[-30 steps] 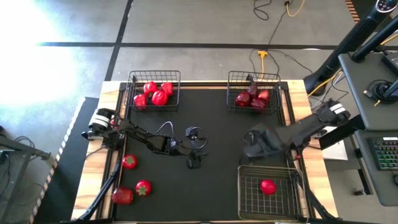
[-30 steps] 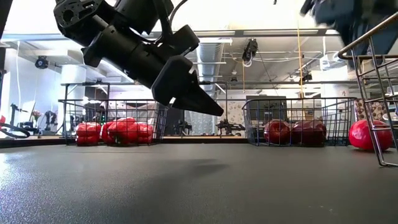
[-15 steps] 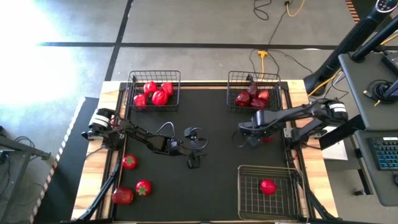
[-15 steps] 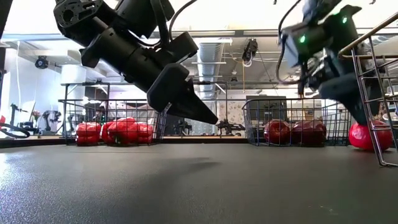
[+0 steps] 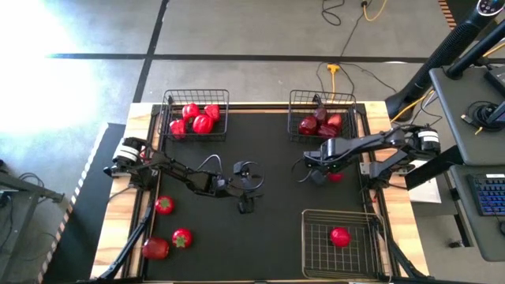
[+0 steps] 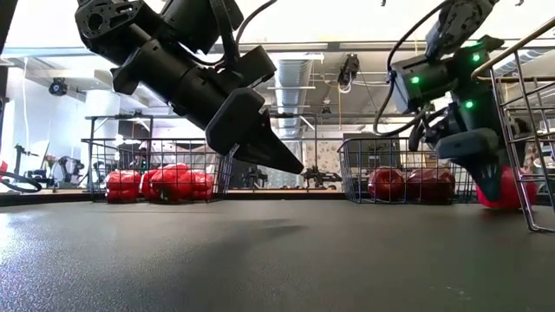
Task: Sort produce into baskets
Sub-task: Put the tomato into the gold wire basket
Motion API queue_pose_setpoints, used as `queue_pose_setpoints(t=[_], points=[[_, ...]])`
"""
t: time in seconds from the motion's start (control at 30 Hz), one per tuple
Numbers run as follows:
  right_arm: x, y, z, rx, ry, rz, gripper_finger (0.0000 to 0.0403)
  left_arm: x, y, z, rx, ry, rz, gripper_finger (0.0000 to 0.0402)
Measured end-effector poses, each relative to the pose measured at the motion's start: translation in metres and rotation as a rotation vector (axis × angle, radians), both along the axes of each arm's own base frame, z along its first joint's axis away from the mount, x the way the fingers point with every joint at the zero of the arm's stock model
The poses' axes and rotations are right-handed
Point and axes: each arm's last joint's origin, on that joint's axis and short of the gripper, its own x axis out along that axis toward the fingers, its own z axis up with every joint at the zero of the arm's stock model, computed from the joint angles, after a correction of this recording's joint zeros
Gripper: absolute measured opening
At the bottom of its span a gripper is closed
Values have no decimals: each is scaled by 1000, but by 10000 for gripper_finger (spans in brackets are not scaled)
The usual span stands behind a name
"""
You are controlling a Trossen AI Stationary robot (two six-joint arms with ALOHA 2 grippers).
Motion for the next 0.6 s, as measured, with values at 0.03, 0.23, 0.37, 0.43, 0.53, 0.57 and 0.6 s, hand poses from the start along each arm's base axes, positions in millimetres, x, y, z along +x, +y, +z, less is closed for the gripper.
queue_pose_setpoints(t=[0.03, 0.23, 0.37, 0.43, 0.53, 0.57, 0.6], points=[[0, -1, -1, -4, -4, -2, 368, 0, 0, 0, 0, 0, 0, 314], [-1, 0, -8, -15, -34, -20, 348, -1, 0, -1, -3, 2, 2, 314], [-2, 0, -13, -18, -52, -24, 307, -1, 0, -2, -6, 11, 5, 314], [-2, 0, -12, -15, -50, -23, 288, -2, 0, -3, -5, 19, 6, 314], [2, 2, -2, 48, -47, -34, 281, -3, 1, -3, -5, 23, 6, 314], [4, 3, 5, 78, -56, -50, 281, -3, 1, -3, -5, 24, 6, 314], [6, 4, 12, 111, -69, -63, 281, -3, 1, -4, -5, 24, 6, 314]])
